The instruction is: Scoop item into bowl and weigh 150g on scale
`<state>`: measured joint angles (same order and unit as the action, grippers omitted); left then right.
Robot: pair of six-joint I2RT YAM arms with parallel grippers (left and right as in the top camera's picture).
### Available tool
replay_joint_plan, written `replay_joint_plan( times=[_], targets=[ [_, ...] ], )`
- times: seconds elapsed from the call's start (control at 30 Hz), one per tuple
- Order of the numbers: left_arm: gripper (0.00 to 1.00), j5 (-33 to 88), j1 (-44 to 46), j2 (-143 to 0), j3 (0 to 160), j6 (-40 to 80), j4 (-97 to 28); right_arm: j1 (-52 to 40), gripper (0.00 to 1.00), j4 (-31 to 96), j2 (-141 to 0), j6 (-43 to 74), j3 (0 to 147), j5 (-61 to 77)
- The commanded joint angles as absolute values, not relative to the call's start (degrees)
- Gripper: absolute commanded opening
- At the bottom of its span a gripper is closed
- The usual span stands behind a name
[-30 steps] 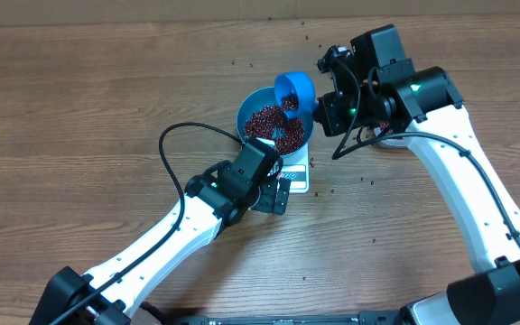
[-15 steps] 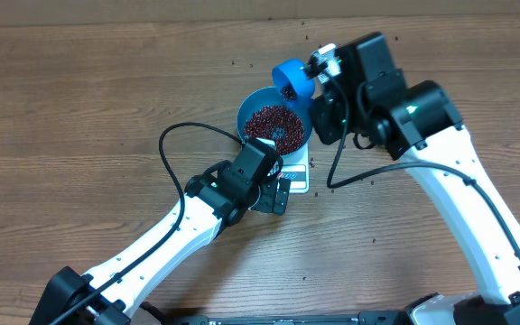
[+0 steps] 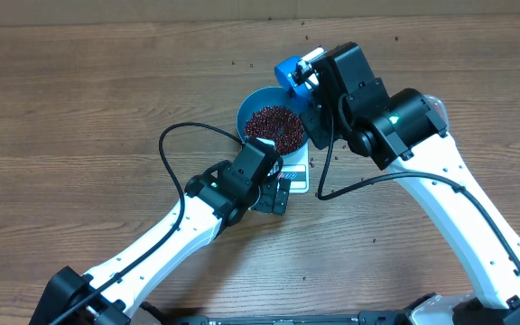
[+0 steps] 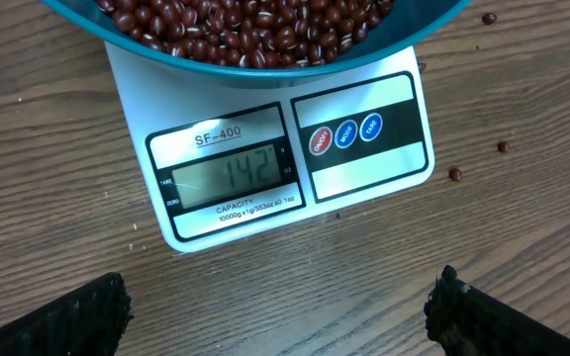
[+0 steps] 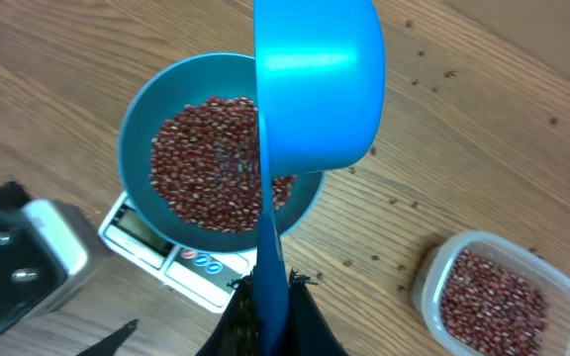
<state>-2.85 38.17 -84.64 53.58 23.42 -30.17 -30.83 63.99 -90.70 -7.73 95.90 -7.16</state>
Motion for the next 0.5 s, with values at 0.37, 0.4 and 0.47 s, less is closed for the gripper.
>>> replay_joint_plan(
  times=[0.37, 0.4, 0.47],
  targets=[
    [1.00, -3.16, 38.24, -84.64, 53.30, 22.28, -30.13, -30.68, 0.04, 63.29, -89.62, -9.45, 97.58, -4.99],
    [1.00, -3.16, 38.24, -84.64, 53.30, 22.28, -30.13, -30.68, 0.04, 63.20, -89.65, -9.02, 97.58, -4.89],
    [0.99, -3.16, 38.24, -84.64, 53.30, 22.28, -30.13, -30.65, 0.04, 63.09, -89.62, -8.45, 97.58, -3.75]
  ],
)
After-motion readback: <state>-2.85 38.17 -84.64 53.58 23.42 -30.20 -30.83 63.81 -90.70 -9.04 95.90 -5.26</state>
